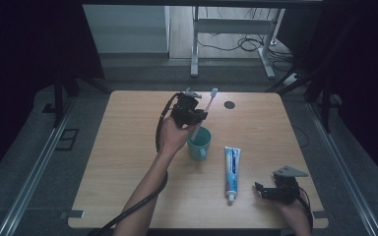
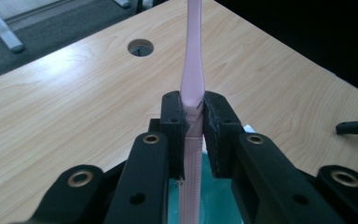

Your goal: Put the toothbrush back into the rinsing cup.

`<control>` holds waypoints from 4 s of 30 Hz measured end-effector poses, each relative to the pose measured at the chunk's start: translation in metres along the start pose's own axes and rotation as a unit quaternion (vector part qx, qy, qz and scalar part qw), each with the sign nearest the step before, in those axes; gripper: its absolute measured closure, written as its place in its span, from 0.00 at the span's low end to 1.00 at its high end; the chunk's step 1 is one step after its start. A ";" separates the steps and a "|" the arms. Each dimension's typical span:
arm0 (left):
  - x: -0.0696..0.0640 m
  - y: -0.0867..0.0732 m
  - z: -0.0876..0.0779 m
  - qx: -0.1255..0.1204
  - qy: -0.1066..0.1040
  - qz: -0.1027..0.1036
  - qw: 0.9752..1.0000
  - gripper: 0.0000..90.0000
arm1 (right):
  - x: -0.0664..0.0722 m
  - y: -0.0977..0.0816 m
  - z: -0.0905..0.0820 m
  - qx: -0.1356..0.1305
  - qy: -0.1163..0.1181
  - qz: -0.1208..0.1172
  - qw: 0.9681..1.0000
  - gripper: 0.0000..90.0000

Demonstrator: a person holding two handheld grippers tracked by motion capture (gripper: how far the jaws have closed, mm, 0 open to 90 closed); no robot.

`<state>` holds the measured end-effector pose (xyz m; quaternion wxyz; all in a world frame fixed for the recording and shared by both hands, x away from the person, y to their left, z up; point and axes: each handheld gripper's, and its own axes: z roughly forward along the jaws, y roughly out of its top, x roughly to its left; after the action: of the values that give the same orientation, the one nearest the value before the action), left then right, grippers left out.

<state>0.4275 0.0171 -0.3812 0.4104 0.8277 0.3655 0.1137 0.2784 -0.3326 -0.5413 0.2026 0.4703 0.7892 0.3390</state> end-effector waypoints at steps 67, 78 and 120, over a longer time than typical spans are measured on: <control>0.000 -0.063 0.059 0.064 0.009 0.000 0.998 0.84 | 0.000 0.000 0.000 0.000 0.001 -0.001 1.000 0.13; -0.003 -0.058 0.049 0.050 0.015 0.010 0.999 0.69 | 0.000 0.000 0.000 0.000 0.001 -0.001 1.000 0.13; -0.011 -0.077 -0.017 0.012 -0.004 0.019 1.000 0.09 | 0.000 0.000 0.000 0.000 0.001 -0.002 1.000 0.13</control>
<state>0.3720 0.0500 -0.4276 0.3997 0.8400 0.3489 0.1136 0.2782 -0.3323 -0.5413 0.2025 0.4689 0.7902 0.3389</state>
